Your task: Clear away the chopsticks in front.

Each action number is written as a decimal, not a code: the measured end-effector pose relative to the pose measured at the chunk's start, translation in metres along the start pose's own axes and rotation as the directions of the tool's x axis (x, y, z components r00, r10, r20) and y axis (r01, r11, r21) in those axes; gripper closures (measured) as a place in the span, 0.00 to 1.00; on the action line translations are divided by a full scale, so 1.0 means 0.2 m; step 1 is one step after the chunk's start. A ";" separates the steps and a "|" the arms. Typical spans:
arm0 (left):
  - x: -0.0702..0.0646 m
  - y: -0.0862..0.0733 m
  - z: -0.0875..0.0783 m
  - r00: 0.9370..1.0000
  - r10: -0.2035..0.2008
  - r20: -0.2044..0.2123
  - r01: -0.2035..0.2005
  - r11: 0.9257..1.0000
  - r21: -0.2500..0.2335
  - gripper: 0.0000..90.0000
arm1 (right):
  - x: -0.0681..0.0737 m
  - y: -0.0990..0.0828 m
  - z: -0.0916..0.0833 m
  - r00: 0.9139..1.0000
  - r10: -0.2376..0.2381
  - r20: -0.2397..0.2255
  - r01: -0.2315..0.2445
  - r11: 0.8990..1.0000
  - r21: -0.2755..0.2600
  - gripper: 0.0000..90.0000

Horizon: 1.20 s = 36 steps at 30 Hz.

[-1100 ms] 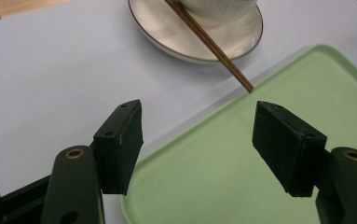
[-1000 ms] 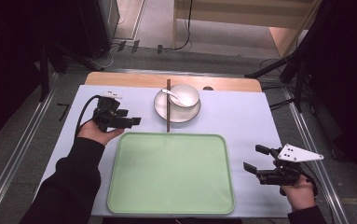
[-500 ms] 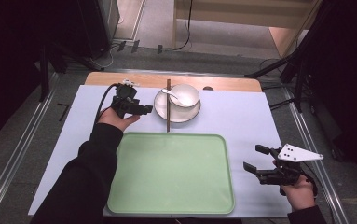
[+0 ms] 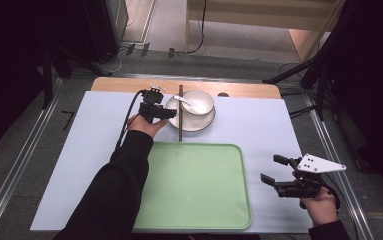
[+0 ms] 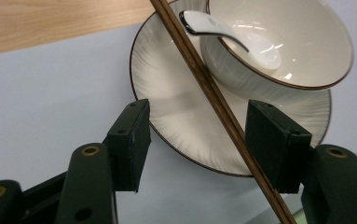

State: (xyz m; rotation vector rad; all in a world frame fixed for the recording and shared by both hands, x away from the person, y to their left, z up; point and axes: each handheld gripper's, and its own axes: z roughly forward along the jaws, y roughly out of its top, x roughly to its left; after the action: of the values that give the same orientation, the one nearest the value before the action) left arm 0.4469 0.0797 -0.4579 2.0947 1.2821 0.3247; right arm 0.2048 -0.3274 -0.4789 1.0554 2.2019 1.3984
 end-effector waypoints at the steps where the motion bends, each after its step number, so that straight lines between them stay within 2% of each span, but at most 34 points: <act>1: -0.01 0.00 0.02 1.000 -0.002 -0.003 0.002 1.000 0.002 0.47 | 0.00 0.00 0.00 1.000 0.001 0.000 -0.001 1.000 -0.001 0.20; 3: -0.03 0.01 0.04 1.000 -0.012 0.004 0.012 1.000 0.005 0.47 | 0.00 0.00 0.00 1.000 0.001 0.001 -0.001 1.000 -0.002 0.20; 6: -0.05 0.01 0.08 1.000 0.000 -0.013 0.000 1.000 0.020 0.48 | 0.00 0.00 0.00 1.000 0.002 -0.001 -0.002 1.000 -0.002 0.20; 15: -0.05 0.00 0.16 0.999 -0.035 -0.011 0.035 0.999 0.029 0.48 | -0.01 -0.01 0.00 1.000 0.002 -0.010 -0.002 1.000 -0.004 0.20; 18: -0.06 0.00 0.18 0.999 -0.031 -0.019 0.032 0.999 0.040 0.49 | -0.02 -0.01 -0.01 1.000 0.004 -0.005 -0.004 1.000 -0.003 0.20; 24: -0.03 0.00 0.20 0.995 -0.098 0.003 0.098 0.995 0.018 0.51 | -0.02 -0.01 -0.01 1.000 0.006 -0.007 -0.006 1.000 -0.009 0.20; 31: -0.03 -0.01 0.21 0.997 -0.073 -0.017 0.074 0.997 0.029 0.53 | -0.02 -0.01 -0.01 1.000 0.008 -0.006 -0.008 1.000 -0.007 0.20; 32: -0.03 -0.01 0.21 0.998 -0.065 -0.020 0.065 0.997 0.030 0.54 | -0.02 -0.01 -0.01 1.000 0.005 -0.007 -0.005 1.000 -0.006 0.20; 36: -0.03 -0.01 0.23 0.996 -0.077 -0.036 0.078 0.997 0.024 0.63 | -0.02 -0.01 -0.01 1.000 0.002 -0.007 -0.002 1.000 -0.007 0.20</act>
State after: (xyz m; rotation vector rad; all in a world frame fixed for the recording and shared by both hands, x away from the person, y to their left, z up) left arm 0.4661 0.0567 -0.4938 2.0629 1.3910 0.3143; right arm 0.2056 -0.3309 -0.4802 1.0527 2.2000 1.4114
